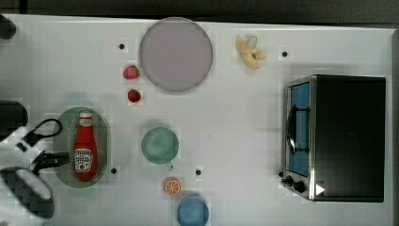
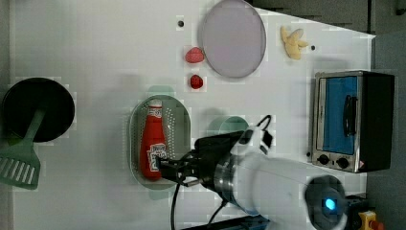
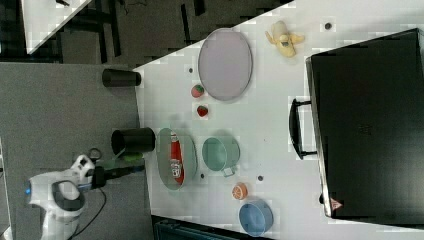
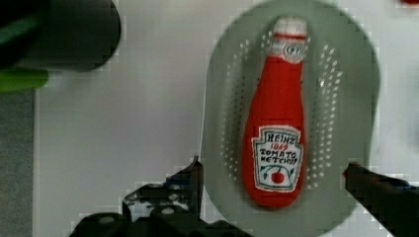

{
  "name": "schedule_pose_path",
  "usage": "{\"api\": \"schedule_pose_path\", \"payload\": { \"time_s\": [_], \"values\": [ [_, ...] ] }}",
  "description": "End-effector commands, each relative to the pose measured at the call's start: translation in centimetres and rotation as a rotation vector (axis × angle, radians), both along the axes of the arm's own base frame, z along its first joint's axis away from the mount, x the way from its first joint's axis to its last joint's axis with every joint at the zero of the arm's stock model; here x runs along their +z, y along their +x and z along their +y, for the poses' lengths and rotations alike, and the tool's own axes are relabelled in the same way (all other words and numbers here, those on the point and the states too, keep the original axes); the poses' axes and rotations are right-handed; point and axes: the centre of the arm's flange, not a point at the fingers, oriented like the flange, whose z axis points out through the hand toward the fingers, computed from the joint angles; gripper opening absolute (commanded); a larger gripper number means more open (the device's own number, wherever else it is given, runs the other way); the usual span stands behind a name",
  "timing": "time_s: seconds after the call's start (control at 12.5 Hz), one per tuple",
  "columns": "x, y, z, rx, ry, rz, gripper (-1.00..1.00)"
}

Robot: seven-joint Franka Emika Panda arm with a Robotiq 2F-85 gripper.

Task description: Pick ketchup from strainer and place it on the table

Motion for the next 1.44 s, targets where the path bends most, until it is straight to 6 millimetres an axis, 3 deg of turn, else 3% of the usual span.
{"api": "schedule_pose_path", "payload": {
  "time_s": [0.08,0.64,0.88,0.96,1.2,1.44],
  "values": [
    [-5.1,1.5,-2.8,-0.128,-0.022,0.051,1.0],
    [-14.3,0.5,-1.8,-0.178,0.01,0.132,1.0],
    [-16.9,0.4,-1.7,-0.166,0.015,0.126,1.0],
    [-17.7,0.4,-1.9,-0.16,0.006,0.127,0.91],
    [-18.1,0.4,-1.8,-0.152,0.015,0.126,0.2],
    [-16.2,0.6,-1.3,-0.143,0.013,0.097,0.18]
  ]
}}
